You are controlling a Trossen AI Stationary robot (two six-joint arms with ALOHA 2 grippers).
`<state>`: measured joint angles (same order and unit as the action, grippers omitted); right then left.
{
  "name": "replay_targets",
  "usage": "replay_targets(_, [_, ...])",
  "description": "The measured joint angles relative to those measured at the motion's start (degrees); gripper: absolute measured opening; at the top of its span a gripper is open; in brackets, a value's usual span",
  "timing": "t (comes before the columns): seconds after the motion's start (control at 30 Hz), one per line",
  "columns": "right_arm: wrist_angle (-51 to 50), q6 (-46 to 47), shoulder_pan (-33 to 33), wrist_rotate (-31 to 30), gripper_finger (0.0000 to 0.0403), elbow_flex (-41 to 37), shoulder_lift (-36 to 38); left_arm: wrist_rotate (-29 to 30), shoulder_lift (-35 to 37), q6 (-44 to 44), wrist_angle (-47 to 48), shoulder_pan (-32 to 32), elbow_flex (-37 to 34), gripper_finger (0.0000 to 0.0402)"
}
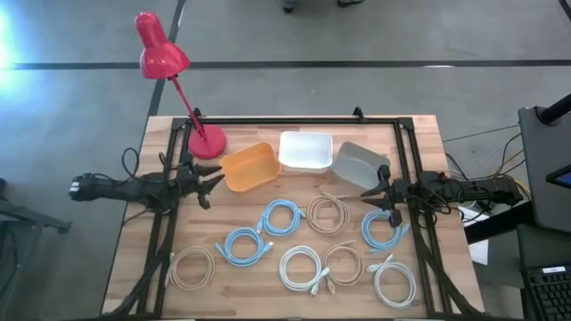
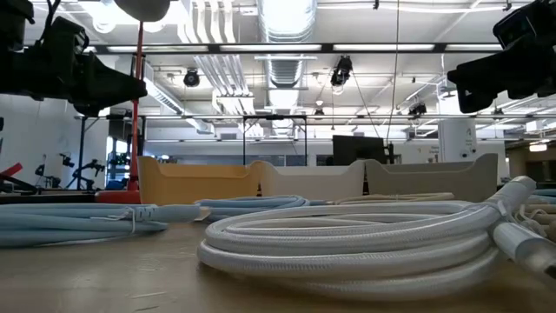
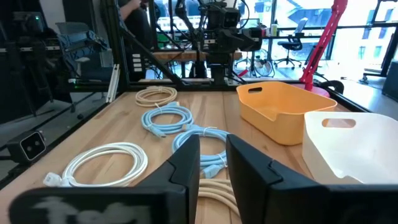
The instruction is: Pick & Place USB Port
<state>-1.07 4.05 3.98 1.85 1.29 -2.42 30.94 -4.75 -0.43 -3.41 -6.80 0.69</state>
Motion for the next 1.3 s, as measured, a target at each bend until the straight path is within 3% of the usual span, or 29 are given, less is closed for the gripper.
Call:
replay_targets(0.4, [0.0,0.0,0.0,0.0,0.0089,0.0,0.0,0.0,0.0,0.0,0.0,0.0,0.0,0.0140])
replay_targets(0.9, [0.0,0.0,0.0,0.0,0.0068,0.0,0.0,0.0,0.0,0.0,0.0,0.0,0.0,0.0140])
replay_targets(1.3, [0.0,0.1,0.0,0.0,0.0086,0.0,0.0,0.0,0.0,0.0,0.0,0.0,0.0,0.0140])
